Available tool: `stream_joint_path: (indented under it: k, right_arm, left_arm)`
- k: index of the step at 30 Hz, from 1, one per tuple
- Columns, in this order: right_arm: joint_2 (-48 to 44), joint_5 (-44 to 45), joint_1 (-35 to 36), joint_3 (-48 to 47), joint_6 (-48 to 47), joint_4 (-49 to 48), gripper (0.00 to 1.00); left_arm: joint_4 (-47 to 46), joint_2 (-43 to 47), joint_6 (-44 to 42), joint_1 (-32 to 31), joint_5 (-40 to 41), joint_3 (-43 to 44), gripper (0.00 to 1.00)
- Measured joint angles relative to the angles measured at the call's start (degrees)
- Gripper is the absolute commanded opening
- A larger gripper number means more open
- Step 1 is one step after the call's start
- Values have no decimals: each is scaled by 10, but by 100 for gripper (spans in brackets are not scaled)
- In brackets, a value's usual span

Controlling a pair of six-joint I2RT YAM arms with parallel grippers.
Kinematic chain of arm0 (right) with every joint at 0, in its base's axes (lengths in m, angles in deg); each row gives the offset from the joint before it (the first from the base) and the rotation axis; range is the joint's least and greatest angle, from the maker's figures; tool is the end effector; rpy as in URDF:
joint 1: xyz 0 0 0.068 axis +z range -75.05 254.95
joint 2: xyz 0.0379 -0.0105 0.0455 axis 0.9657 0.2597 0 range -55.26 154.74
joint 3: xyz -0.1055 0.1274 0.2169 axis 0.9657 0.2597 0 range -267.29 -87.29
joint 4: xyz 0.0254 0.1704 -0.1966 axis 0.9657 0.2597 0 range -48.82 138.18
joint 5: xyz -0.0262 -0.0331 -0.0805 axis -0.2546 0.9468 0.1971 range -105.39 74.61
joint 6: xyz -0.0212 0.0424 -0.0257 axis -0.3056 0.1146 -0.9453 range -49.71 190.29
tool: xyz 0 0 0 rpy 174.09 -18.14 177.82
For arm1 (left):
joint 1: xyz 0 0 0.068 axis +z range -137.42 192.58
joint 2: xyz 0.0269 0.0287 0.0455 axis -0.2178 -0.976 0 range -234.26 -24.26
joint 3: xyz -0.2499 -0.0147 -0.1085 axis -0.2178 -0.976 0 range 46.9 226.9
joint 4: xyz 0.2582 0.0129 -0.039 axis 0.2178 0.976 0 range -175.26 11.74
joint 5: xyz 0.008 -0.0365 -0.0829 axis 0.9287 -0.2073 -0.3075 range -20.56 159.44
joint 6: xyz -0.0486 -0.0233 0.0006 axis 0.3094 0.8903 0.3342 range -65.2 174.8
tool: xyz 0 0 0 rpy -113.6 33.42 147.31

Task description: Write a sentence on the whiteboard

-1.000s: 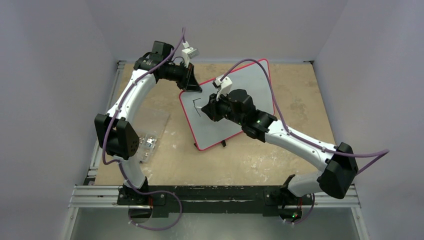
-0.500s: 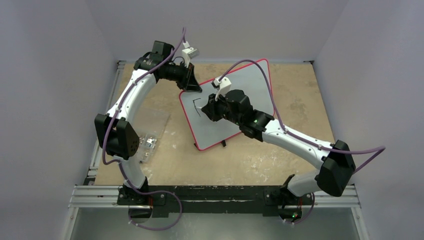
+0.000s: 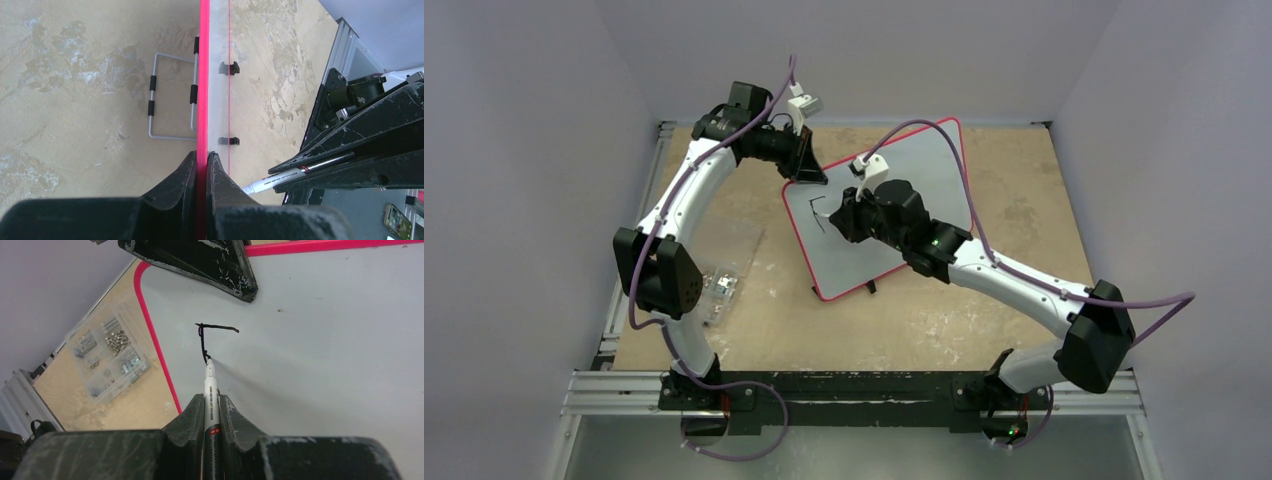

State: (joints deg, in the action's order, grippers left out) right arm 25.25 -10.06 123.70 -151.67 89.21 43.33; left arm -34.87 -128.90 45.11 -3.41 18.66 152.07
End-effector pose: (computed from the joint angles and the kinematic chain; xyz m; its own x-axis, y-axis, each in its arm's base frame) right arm 0.2217 0.2477 0.3292 -0.4195 0.0114 -0.9077 -0.5862 0.7601 0.2805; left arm 0.3705 -0.1348 0.3574 -0.6144 0.2868 -0.7351 0.7686 0.4281 -0.4754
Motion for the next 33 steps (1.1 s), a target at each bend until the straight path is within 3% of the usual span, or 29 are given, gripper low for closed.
stream_joint_path:
  k: [24,33]
  right_arm:
    - [-28,2,-33,6,14,21,0]
    - [-97,-20,-35,38,5,31,0]
  left_arm:
    - [1,2,-4,-3,0,1,0]
    - [5,15,-4,-12,6,-1,0]
